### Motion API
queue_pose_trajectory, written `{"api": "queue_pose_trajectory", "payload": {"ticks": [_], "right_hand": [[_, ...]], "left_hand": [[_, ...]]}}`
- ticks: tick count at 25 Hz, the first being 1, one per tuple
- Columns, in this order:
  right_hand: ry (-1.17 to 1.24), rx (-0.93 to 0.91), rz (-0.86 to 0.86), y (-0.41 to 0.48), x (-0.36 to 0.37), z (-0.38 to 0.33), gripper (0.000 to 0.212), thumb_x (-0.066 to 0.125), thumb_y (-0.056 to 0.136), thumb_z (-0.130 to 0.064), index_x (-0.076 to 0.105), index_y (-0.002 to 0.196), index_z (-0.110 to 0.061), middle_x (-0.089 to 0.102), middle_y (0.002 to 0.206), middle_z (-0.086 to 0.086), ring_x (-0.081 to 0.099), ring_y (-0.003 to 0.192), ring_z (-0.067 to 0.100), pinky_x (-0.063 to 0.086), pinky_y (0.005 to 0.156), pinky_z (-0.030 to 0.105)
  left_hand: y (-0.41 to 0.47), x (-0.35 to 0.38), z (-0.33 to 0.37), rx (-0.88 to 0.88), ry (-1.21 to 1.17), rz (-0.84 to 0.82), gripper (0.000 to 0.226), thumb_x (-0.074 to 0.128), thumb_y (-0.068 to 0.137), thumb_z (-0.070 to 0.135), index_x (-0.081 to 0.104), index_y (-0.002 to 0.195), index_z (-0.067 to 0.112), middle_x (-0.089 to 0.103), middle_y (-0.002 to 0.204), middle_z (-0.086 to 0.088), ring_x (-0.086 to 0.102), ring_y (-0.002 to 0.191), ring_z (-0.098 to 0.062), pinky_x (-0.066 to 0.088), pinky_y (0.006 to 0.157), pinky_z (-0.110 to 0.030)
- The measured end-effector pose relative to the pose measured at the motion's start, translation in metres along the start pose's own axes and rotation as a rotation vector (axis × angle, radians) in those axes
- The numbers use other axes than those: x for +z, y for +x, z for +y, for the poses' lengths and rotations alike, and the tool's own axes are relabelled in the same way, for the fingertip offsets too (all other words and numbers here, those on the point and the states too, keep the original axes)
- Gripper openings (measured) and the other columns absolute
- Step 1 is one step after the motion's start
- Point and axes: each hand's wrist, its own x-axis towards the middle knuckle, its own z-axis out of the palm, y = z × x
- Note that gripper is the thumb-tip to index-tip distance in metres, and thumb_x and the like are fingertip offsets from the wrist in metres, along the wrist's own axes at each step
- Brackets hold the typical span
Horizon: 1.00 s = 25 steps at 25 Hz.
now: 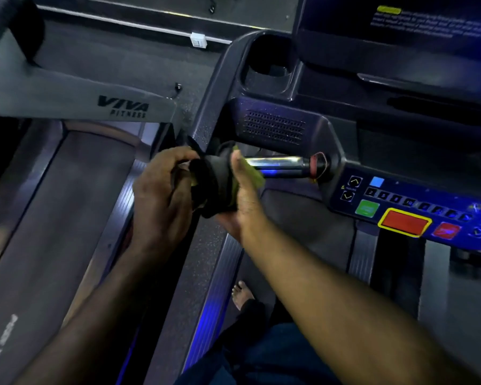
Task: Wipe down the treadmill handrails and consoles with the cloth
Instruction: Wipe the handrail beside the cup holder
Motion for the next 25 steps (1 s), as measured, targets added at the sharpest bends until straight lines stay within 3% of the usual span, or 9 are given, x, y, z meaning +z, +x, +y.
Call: {"api": "queue_pose_trajectory", "payload": {"ticks": [2, 5, 9, 13, 17, 19, 21, 23, 25], "right_hand": [[-0.030, 0.008, -0.038, -0.003, -0.001, 0.003, 0.068, 0.089, 0.075, -0.042, 0.072, 0.126, -0.001, 0.065, 0.137, 0.027, 0.065, 0.123, 0.038, 0.046, 0.114, 0.059], [-0.005, -0.102, -0.001, -0.011, -0.022, -0.030, 0.035, 0.074, 0.082, -0.034, 0.080, 0.103, -0.006, 0.079, 0.106, 0.015, 0.078, 0.093, 0.028, 0.061, 0.094, 0.047], [0.121, -0.225, 0.032, -0.004, -0.036, -0.052, 0.038, 0.069, 0.085, -0.038, 0.072, 0.111, -0.009, 0.077, 0.108, 0.012, 0.075, 0.095, 0.025, 0.061, 0.096, 0.045], [-0.054, -0.016, 0.124, 0.034, -0.003, 0.015, 0.046, 0.081, 0.086, -0.033, 0.071, 0.124, -0.009, 0.076, 0.117, 0.014, 0.076, 0.094, 0.025, 0.057, 0.101, 0.051], [-0.083, 0.085, 0.054, 0.015, -0.027, 0.000, 0.036, 0.078, 0.090, -0.024, 0.074, 0.124, -0.010, 0.076, 0.118, 0.014, 0.076, 0.095, 0.026, 0.062, 0.094, 0.045], [-0.228, 0.137, 0.087, -0.026, -0.048, -0.012, 0.049, 0.084, 0.079, -0.024, 0.074, 0.124, -0.008, 0.077, 0.115, 0.015, 0.076, 0.091, 0.027, 0.064, 0.083, 0.039], [-0.542, 0.064, 0.190, -0.068, -0.068, -0.012, 0.073, 0.092, 0.064, -0.022, 0.066, 0.130, -0.005, 0.077, 0.115, 0.014, 0.076, 0.096, 0.032, 0.062, 0.076, 0.036], [-0.872, -0.126, 0.187, -0.092, -0.066, -0.012, 0.086, 0.095, 0.055, -0.022, 0.054, 0.132, -0.015, 0.074, 0.121, 0.008, 0.074, 0.106, 0.027, 0.061, 0.083, 0.037], [-1.155, -0.393, 0.044, -0.089, -0.045, -0.017, 0.086, 0.098, 0.057, -0.030, 0.051, 0.128, -0.022, 0.068, 0.126, 0.001, 0.070, 0.112, 0.019, 0.058, 0.096, 0.040]], "left_hand": [[-0.011, -0.003, -0.008, -0.058, -0.012, 0.098, 0.026, 0.058, 0.099, 0.004, 0.072, 0.118, 0.013, 0.073, 0.113, 0.002, 0.069, 0.106, -0.016, 0.056, 0.095, -0.041], [-0.023, -0.013, -0.014, -0.069, -0.006, 0.167, 0.019, 0.061, 0.101, 0.009, 0.074, 0.115, 0.011, 0.072, 0.111, 0.007, 0.065, 0.104, 0.001, 0.050, 0.095, -0.021], [-0.036, -0.025, -0.019, -0.092, 0.017, 0.205, 0.018, 0.060, 0.100, 0.002, 0.073, 0.112, 0.005, 0.072, 0.108, -0.001, 0.062, 0.100, 0.005, 0.043, 0.091, -0.010], [-0.044, -0.018, -0.019, -0.112, -0.007, 0.247, 0.018, 0.059, 0.099, 0.004, 0.073, 0.110, 0.003, 0.072, 0.107, -0.006, 0.065, 0.098, -0.004, 0.045, 0.090, -0.013], [-0.048, -0.017, -0.013, -0.080, -0.019, 0.212, 0.015, 0.061, 0.101, 0.007, 0.072, 0.111, 0.006, 0.071, 0.106, -0.002, 0.066, 0.098, -0.011, 0.047, 0.089, -0.019], [-0.051, -0.023, -0.018, -0.114, -0.006, 0.236, 0.015, 0.063, 0.099, 0.012, 0.072, 0.110, 0.009, 0.070, 0.105, 0.000, 0.065, 0.096, -0.011, 0.047, 0.088, -0.018], [-0.061, -0.034, -0.026, -0.192, 0.016, 0.264, 0.016, 0.064, 0.097, 0.016, 0.071, 0.110, 0.012, 0.070, 0.106, 0.002, 0.066, 0.096, -0.012, 0.047, 0.088, -0.018], [-0.079, -0.048, -0.036, -0.291, 0.041, 0.286, 0.016, 0.069, 0.097, 0.015, 0.072, 0.112, 0.016, 0.071, 0.108, 0.003, 0.068, 0.098, -0.013, 0.050, 0.089, -0.022], [-0.099, -0.058, -0.045, -0.366, 0.056, 0.283, 0.019, 0.073, 0.095, 0.012, 0.073, 0.113, 0.017, 0.072, 0.108, 0.004, 0.069, 0.099, -0.014, 0.054, 0.091, -0.028]]}}
